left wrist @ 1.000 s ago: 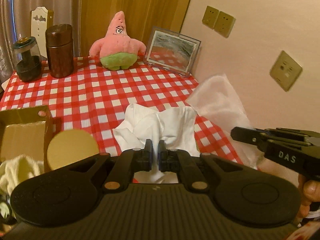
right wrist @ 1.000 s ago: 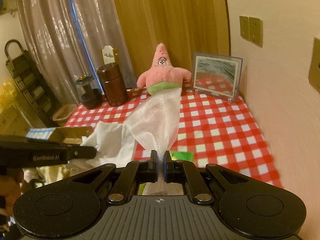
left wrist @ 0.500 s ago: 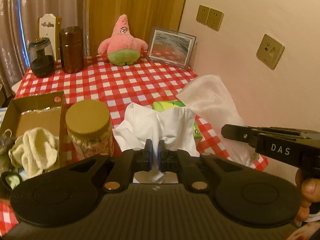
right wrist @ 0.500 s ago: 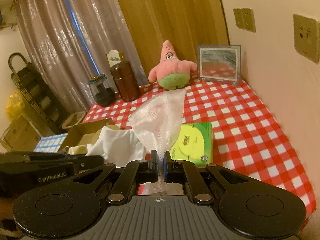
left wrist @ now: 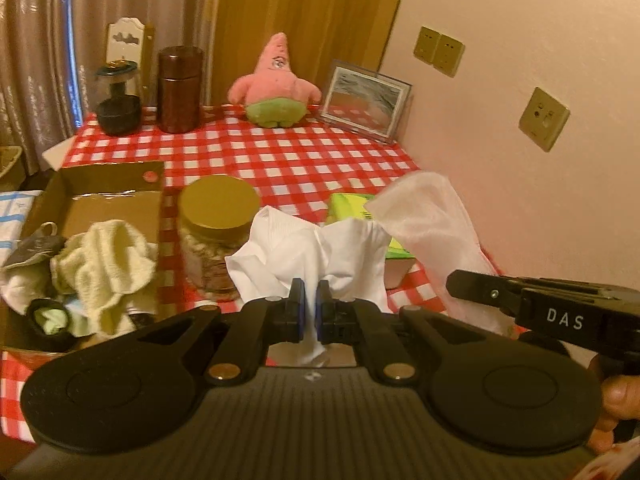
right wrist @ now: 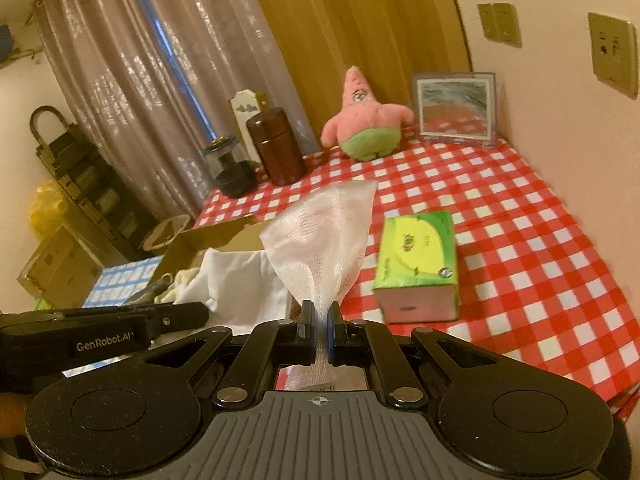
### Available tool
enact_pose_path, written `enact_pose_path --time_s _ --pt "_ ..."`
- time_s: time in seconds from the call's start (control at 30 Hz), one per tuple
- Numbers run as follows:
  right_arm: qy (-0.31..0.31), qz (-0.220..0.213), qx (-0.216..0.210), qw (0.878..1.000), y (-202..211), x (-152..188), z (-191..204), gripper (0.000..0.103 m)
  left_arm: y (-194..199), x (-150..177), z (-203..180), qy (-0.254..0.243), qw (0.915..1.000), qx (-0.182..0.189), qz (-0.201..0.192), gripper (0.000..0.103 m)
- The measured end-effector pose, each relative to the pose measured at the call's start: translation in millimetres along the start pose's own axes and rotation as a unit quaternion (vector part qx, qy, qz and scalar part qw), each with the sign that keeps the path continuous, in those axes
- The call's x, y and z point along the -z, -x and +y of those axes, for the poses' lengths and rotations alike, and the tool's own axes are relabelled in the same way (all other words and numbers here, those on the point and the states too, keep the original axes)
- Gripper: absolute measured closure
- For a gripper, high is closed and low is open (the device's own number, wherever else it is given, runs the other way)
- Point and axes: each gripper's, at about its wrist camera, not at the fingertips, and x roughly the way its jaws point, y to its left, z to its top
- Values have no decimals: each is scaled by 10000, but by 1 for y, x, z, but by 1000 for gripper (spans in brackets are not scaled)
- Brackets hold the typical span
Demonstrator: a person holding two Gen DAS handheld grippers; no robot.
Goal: Organize soft objects
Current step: 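Lift the white cloth with the left gripper and carry it toward the tray while the right carries the bag, then lower the white cloth and the plastic bag into the cardboard tray with both grippers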
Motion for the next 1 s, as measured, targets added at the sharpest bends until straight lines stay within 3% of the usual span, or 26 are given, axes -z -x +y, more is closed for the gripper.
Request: enact_pose_path --time_s 1.0 --pt "643 426 -777 9940 -76 -12 88 98 19 3 98 492 9966 -652 -42 99"
